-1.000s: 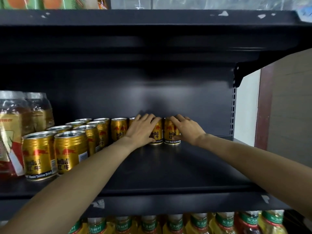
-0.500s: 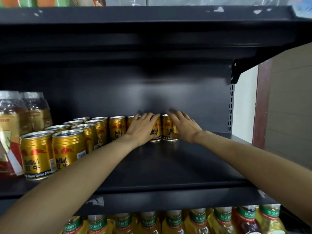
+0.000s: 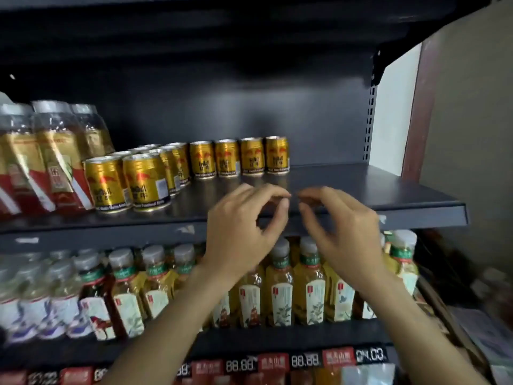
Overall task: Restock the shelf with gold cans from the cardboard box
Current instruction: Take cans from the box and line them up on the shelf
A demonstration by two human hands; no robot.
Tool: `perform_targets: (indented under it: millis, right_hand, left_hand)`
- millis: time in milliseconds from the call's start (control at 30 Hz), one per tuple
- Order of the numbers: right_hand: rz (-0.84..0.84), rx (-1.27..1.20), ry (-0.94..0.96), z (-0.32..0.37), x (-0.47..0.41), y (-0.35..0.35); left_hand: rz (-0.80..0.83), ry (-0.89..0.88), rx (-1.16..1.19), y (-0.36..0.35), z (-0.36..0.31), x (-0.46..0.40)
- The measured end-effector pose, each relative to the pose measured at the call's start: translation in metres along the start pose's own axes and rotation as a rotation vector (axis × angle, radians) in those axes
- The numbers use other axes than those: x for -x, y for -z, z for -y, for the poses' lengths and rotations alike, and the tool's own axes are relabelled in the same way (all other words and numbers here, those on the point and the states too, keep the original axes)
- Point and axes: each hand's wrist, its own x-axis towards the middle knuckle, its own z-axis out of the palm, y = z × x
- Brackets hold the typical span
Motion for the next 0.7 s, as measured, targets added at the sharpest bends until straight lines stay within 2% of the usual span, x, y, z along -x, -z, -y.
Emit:
perform_targets:
  millis: [100,200,267,433,500,600,700]
  right_hand:
    - [-0.01,-0.045,-0.085,0.022,0.074,0.006]
    - [0.192,-0.128,-0.228,0.032,0.148,0.012]
    - [0.377,-0.138,-0.325,0.032,0.198,0.018]
    - [0.846,-0.099,-0.591,0.021,0.309,0.037]
    - [0.966,-0.031,-0.636,0.019,0.34,0.046]
    - [1.036,0.053,-0.592,0.017,0.375,0.06]
    - [1.058,0.181,-0.627,0.013,0.401,0.078]
  left_hand:
    - [-0.064,0.174,0.196,-0.014,-0.032,0.073]
    - [0.041,0.333,0.241,-0.029,-0.051,0.15]
    - [0.218,0.418,0.242,-0.033,-0.056,0.198]
    - [0.916,0.669,0.11,-0.031,-0.06,0.29]
    - [1.116,0.742,0.107,-0.028,-0.063,0.317]
    - [1.202,0.775,0.181,-0.031,-0.077,0.348]
    - [1.226,0.796,0.281,-0.046,-0.099,0.369]
